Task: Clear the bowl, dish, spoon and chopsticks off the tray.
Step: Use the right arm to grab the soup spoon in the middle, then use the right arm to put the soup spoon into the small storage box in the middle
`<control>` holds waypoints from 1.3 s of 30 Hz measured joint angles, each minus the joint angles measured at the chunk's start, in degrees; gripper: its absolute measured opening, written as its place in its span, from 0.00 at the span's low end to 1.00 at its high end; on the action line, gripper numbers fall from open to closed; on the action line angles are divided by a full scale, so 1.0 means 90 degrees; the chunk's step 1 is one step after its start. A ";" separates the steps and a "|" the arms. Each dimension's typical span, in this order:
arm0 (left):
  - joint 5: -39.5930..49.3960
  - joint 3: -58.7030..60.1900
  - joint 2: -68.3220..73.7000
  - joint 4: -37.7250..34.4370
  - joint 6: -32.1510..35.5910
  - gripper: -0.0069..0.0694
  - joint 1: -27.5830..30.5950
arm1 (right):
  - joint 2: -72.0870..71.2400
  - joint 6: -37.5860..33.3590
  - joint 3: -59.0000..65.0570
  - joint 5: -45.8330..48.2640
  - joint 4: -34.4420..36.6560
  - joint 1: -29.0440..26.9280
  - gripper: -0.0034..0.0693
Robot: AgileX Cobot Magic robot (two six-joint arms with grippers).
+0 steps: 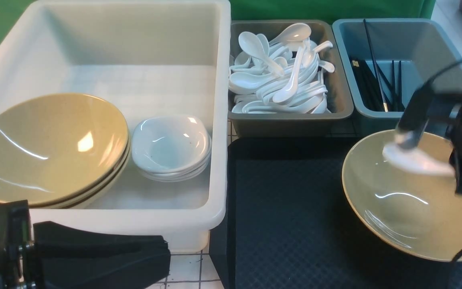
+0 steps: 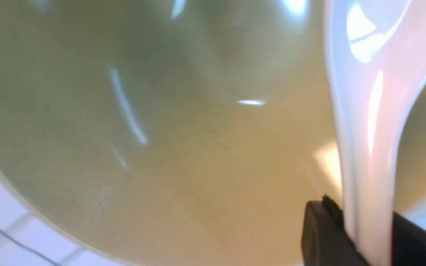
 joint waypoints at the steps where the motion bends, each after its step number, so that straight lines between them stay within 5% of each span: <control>1: -0.0038 0.0000 0.0000 0.0000 0.0000 0.09 0.0000 | -0.0070 0.0236 -0.0189 0.0015 0.0073 0.0021 0.21; 9: -0.1341 0.0000 0.0000 0.0141 -0.0122 0.09 0.0000 | 0.0727 0.1241 -0.2186 -0.1598 0.1871 0.0181 0.21; 19: -0.2277 0.0002 0.0000 0.0141 -0.0257 0.09 0.0000 | 0.4040 0.1698 -0.4932 -0.3441 0.2265 0.0325 0.21; 26: -0.2283 0.0002 0.0000 0.0182 -0.0265 0.09 0.0000 | 0.5000 0.1864 -0.6058 -0.3474 0.2273 0.0333 0.45; 27: -0.2248 0.0002 0.0000 0.0237 -0.0270 0.09 0.0000 | 0.5014 0.1879 -0.6082 -0.3437 0.2273 0.0333 0.57; 32: -0.2152 0.0002 0.0000 0.0543 -0.0396 0.09 0.0000 | 0.4780 0.1910 -0.6305 -0.2470 0.2258 0.0333 0.82; 36: -0.2068 0.0002 0.0000 0.0908 -0.0673 0.09 0.0000 | 0.4352 0.1902 -0.6551 -0.0785 0.2251 0.0333 0.81; 39: -0.1912 0.0002 0.0000 0.1441 -0.1035 0.09 0.0000 | 0.3834 0.1810 -0.6609 0.0105 0.2241 0.0333 0.69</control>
